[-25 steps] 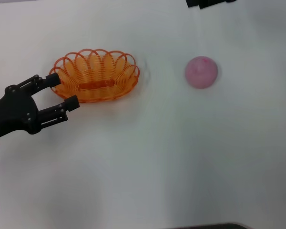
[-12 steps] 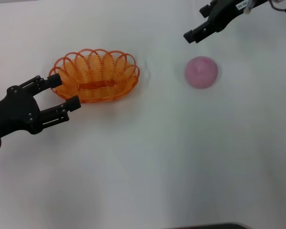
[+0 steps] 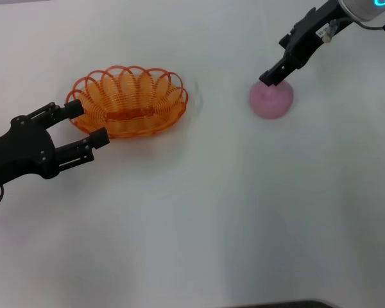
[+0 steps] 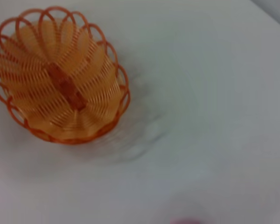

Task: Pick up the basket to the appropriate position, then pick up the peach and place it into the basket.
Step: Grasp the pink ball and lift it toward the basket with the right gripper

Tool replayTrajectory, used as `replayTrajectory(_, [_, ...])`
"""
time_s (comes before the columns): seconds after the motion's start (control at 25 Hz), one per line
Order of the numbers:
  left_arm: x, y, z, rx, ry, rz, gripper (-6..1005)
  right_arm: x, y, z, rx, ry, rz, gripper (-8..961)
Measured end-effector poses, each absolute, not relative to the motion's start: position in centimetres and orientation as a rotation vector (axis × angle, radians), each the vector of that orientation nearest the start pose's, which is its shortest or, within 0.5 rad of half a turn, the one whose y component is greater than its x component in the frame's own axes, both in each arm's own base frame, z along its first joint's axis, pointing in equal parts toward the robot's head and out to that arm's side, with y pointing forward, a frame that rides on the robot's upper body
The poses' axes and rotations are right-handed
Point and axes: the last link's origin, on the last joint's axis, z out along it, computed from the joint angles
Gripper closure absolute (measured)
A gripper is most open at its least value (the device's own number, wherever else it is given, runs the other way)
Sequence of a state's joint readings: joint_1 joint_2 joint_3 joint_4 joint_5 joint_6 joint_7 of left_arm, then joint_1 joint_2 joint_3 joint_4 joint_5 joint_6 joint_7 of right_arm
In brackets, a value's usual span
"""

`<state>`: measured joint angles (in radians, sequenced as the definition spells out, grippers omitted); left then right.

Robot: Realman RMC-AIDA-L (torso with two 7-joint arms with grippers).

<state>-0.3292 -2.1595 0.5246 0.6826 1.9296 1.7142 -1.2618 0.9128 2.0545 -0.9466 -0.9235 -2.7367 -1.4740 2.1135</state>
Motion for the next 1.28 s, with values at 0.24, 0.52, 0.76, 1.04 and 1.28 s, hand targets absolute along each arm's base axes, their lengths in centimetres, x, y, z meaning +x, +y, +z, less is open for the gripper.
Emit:
replayTrajectory(0.24, [-29.2,26.7,0.1,-2.514,-0.703,-0.974,156,18.2,42.1,2.0,-2.68,0.676,-0.488,0])
replayTrajectory(0.52, [-29.2,26.9,0.0,-2.512,-0.704,-0.974,155,18.7,42.0,1.2,-2.692,0.679,-0.506,1])
replayTrajectory(0.76, [-29.1,27.1,-0.2,-2.515,-0.704,-0.972,155,19.8,42.1,-0.2,-2.687,0.695,-0.524,1])
replayTrajectory(1.04, [-29.0,27.3,-0.4,-2.517,-0.706,-0.967,155,20.0,42.1,-0.8,-2.69,0.692,-0.515,2])
replayTrajectory(1.28, [-29.0,27.3,-0.4,-2.518,-0.706,-0.967,155,19.9,42.0,-1.1,-2.695,0.688,-0.521,3])
